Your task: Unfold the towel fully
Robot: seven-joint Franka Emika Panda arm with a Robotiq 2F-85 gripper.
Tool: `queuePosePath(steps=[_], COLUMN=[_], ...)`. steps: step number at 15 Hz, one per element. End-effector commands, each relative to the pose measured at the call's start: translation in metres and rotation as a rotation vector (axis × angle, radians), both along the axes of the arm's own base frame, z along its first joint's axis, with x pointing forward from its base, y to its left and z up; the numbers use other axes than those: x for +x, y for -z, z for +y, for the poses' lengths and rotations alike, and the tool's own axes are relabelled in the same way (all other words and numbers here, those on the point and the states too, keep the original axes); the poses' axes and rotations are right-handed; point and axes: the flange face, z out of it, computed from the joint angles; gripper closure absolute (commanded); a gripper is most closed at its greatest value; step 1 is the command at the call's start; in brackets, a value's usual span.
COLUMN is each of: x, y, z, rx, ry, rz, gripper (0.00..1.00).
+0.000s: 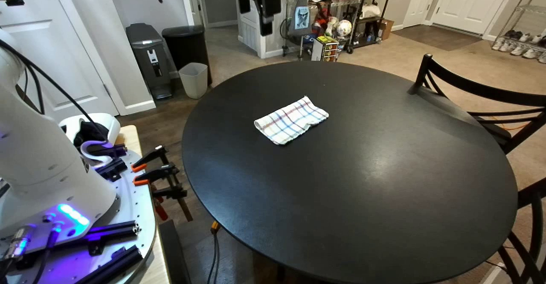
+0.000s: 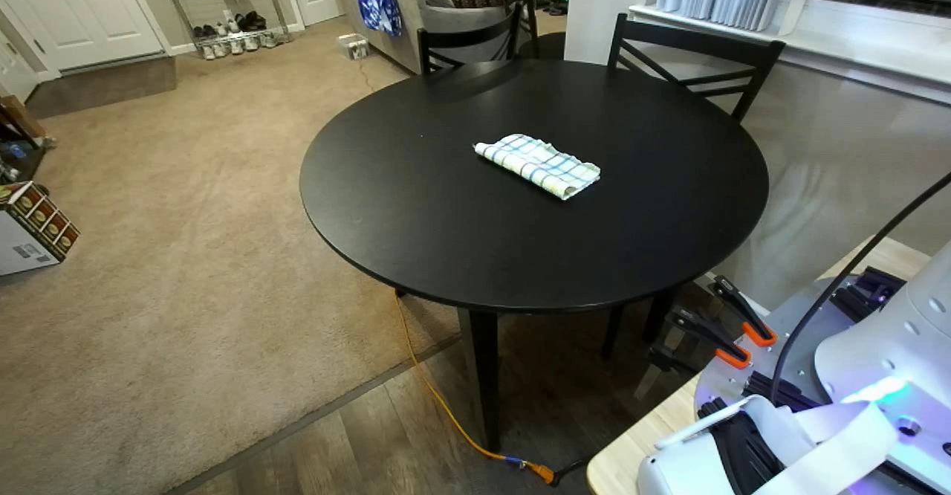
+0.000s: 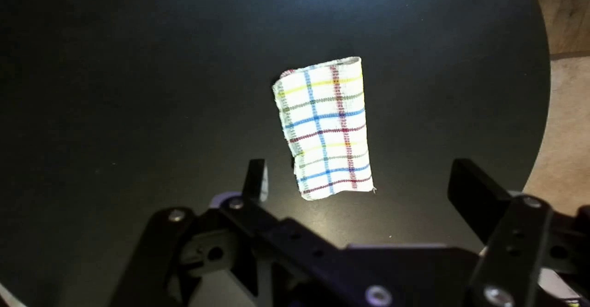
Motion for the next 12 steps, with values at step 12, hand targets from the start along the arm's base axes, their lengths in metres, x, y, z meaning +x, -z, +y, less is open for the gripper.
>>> queuePosePath(steps=[12], x=[0.166], y=[0.185], z=[-0.004], rx=[0.247], ry=[0.0], rz=[-0.063], gripper=[0.0])
